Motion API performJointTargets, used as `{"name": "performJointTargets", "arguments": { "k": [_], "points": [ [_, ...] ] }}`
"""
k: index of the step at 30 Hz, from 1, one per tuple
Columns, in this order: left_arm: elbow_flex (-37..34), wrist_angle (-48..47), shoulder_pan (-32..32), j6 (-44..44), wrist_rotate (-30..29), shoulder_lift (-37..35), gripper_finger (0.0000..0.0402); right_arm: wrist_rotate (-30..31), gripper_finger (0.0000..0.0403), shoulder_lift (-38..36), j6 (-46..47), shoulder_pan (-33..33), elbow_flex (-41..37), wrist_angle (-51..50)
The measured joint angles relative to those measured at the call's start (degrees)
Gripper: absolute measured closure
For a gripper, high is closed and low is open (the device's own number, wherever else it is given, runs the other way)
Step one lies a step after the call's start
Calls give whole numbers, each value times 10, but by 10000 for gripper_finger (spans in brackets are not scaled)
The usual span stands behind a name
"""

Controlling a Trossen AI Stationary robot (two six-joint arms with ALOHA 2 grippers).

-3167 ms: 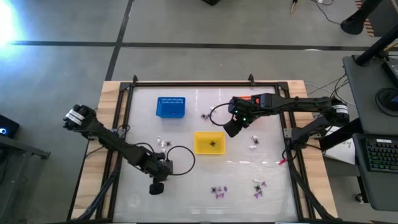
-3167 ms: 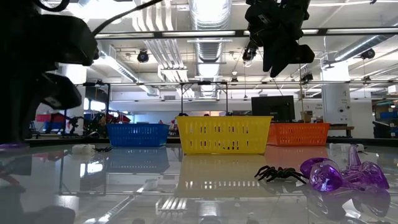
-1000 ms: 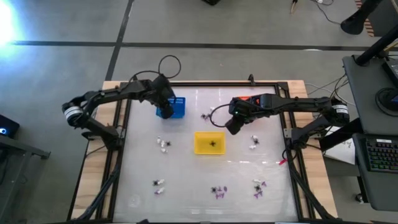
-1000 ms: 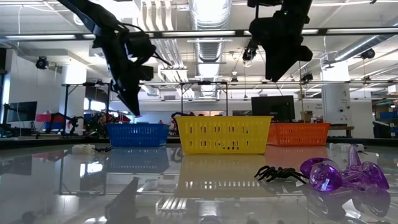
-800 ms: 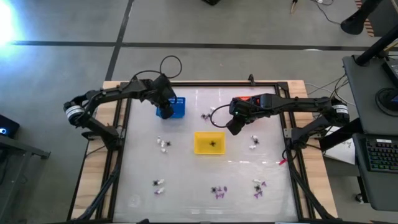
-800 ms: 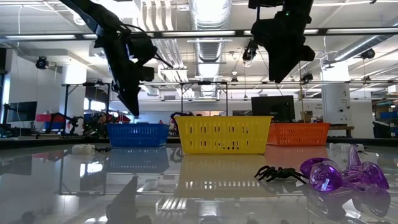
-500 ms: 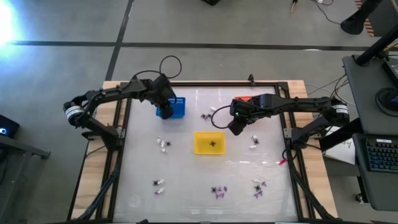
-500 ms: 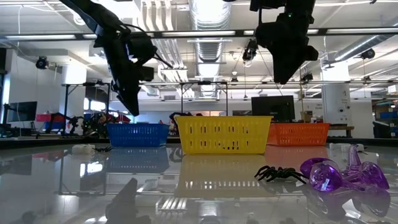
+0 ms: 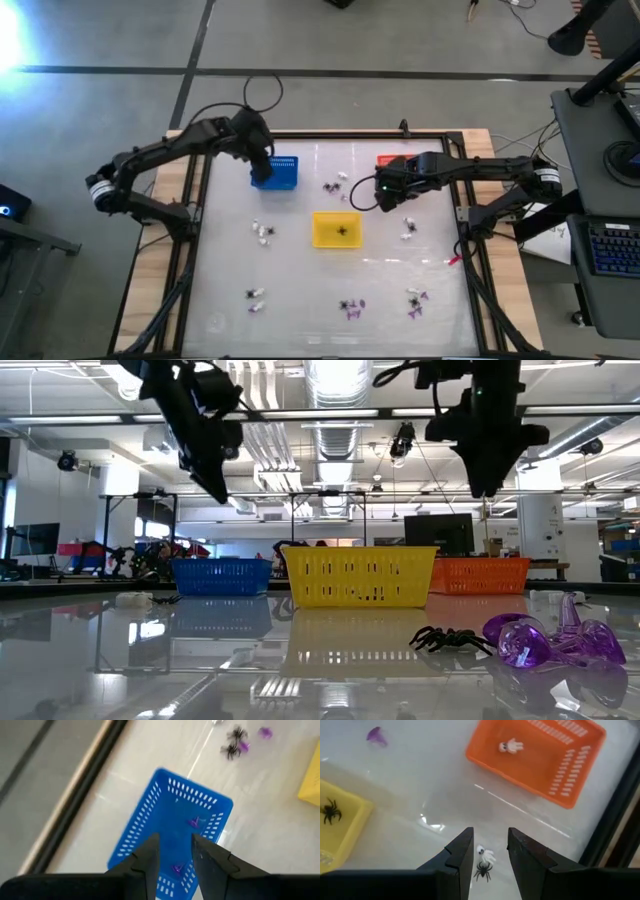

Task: Sort Halloween decoration
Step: Put the white skeleton toy into the orange bin

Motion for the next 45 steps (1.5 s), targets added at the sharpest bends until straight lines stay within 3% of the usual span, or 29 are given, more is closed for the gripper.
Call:
{"name": "performJointTargets", "arguments": {
  "k": [9,16,25,30,45],
  "points": [
    [27,-46,0,12,-3,-43,308,0,259,0,29,0,-25,-7],
    [14,-49,0,19,-4,-73,308,-43,248,0,-30,0,-120,2],
    [15,-47,0,23,-4,-70,308,-110,254,0,-138,0,-224,118],
    [15,-47,0,17,-4,-64,308,-117,254,0,-177,-2,-258,173],
    [15,-40,0,-13,-4,-53,308,-132,257,-3,-207,-12,-331,283]
  ]
}}
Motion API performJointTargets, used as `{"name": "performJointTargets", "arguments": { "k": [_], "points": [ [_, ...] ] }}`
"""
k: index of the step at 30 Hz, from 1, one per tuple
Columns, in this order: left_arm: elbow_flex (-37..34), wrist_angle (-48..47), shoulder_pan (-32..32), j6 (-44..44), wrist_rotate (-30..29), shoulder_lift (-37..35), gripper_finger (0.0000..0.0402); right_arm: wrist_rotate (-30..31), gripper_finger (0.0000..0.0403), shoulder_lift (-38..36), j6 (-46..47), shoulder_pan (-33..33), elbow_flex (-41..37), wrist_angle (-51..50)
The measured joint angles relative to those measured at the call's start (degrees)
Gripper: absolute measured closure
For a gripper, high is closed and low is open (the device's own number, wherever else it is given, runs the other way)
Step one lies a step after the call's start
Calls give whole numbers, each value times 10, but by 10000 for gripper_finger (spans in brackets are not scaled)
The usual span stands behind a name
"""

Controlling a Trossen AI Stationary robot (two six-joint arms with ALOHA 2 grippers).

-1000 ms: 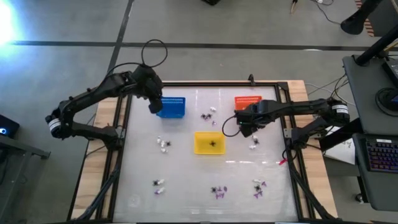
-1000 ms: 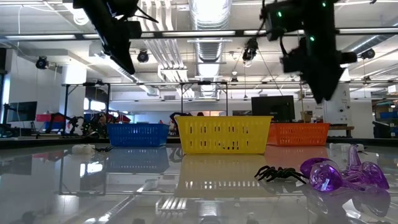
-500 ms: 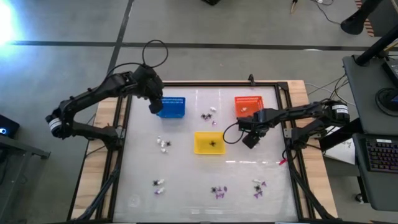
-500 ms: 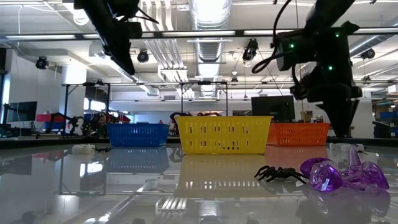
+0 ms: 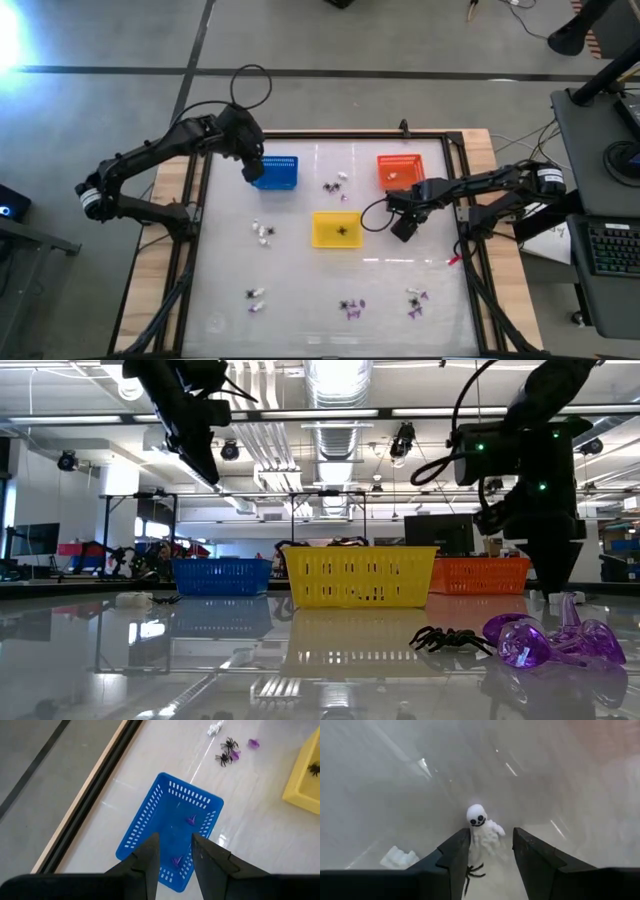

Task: Sort Halloween decoration
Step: Put the white skeleton toy into the orange bin

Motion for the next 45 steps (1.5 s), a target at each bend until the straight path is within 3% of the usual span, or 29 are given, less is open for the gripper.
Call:
{"name": "performJointTargets", "arguments": {
  "k": [4,12,21,32,45],
  "points": [
    [0,11,0,-9,0,0,308,-6,283,0,-1,-14,0,4],
    [0,15,0,-10,0,0,308,-11,383,1,0,-28,2,6],
    [-1,15,0,-10,0,0,308,10,388,-1,16,-29,45,-23],
    [-1,15,0,-5,0,0,308,19,395,-57,80,-40,109,-31],
    [-1,15,0,-5,0,0,308,62,395,-57,41,-167,155,-32]
  ]
}}
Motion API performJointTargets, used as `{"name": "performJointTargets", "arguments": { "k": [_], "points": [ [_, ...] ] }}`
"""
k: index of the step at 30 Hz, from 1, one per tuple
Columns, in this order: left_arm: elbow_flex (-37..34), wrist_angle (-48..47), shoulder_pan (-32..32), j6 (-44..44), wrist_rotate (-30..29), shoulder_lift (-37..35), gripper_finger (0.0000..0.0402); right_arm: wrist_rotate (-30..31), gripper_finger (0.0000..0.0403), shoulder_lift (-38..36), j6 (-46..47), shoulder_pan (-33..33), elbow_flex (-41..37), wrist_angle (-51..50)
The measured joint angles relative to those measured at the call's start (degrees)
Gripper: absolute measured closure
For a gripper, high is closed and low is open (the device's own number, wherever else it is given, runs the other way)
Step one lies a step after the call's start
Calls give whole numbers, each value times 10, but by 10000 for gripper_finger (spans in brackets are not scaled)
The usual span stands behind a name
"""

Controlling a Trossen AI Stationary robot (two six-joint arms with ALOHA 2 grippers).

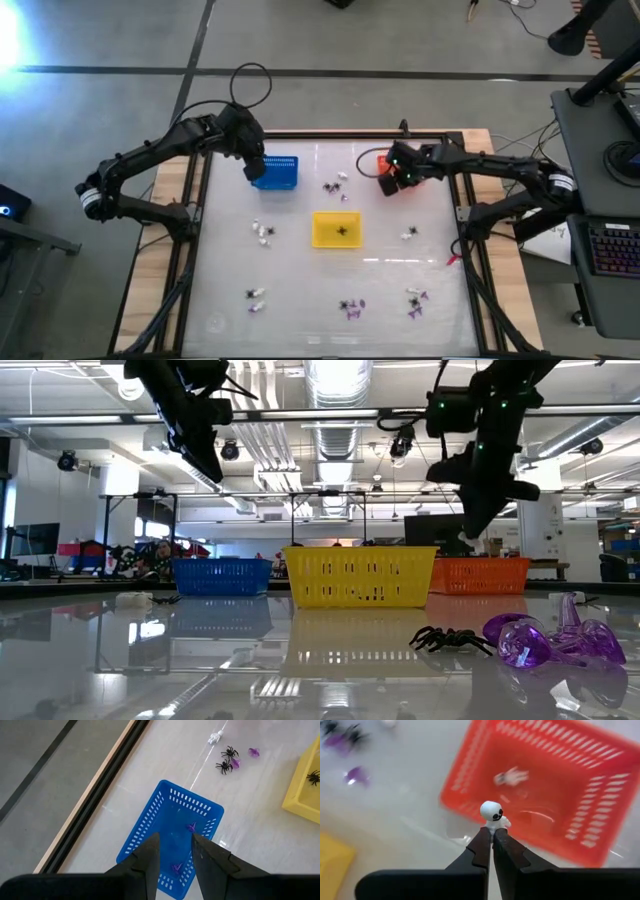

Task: Sort Halloween decoration
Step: Put the white skeleton toy into the orange bin

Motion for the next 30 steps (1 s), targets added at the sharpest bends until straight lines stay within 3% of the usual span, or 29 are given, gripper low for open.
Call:
{"name": "performJointTargets", "arguments": {
  "k": [13,30],
  "points": [
    [0,0,0,-4,0,0,308,-5,394,5,-85,-107,1,1],
    [0,0,0,-5,0,0,308,-6,377,5,-149,-126,1,22]
  ]
}}
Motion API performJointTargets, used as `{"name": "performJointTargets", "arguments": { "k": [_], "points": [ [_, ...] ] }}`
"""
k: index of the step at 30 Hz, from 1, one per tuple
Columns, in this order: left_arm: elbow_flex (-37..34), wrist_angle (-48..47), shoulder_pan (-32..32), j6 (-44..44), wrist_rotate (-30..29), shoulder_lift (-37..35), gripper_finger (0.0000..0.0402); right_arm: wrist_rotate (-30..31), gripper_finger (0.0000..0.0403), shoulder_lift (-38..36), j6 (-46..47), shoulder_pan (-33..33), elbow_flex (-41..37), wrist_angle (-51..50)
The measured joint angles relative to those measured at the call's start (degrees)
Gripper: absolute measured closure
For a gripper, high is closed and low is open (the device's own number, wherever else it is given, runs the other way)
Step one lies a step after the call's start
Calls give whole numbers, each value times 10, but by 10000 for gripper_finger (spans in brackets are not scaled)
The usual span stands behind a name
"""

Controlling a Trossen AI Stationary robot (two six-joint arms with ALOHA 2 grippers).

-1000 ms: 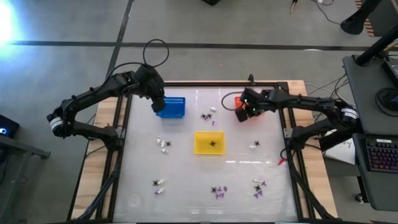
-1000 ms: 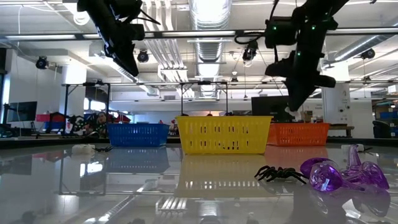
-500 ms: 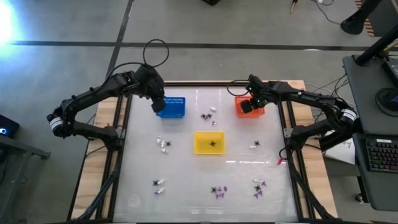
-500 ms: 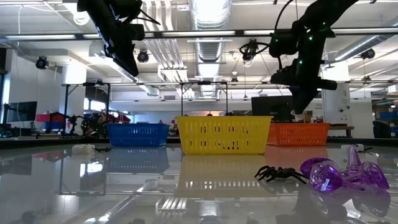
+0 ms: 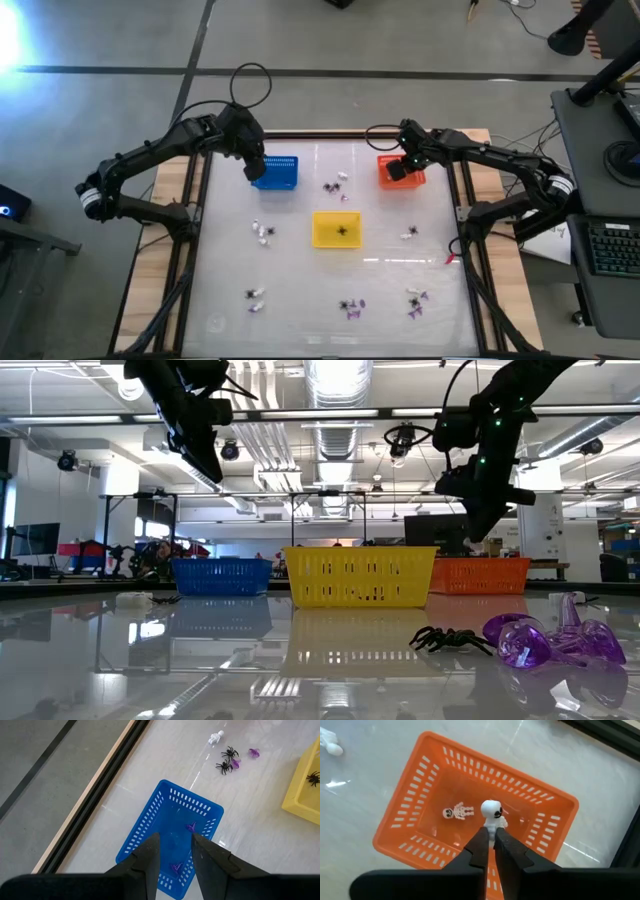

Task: Sort Halloween decoration
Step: Put the white skeleton toy into the orange bin, then put the black spider toy into the yellow bin

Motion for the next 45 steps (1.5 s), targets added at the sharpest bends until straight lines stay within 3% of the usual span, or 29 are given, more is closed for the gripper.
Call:
{"name": "performJointTargets", "arguments": {
  "k": [11,22,27,32,38,41,45],
  "points": [
    [0,0,0,0,0,0,308,16,305,0,-1,0,-1,10],
    [0,-4,0,0,0,0,307,16,298,0,3,0,3,15],
    [0,-12,-1,-1,5,0,289,16,298,0,3,0,3,16],
    [0,-27,-3,-15,48,0,269,7,298,0,4,0,3,16],
    [-1,-31,-19,-26,117,0,272,-72,298,0,4,2,4,16],
    [-6,-32,-44,-35,155,0,277,-100,298,0,14,9,4,16],
    [-13,-47,-96,-35,159,0,284,-101,298,0,15,21,4,16]
  ]
}}
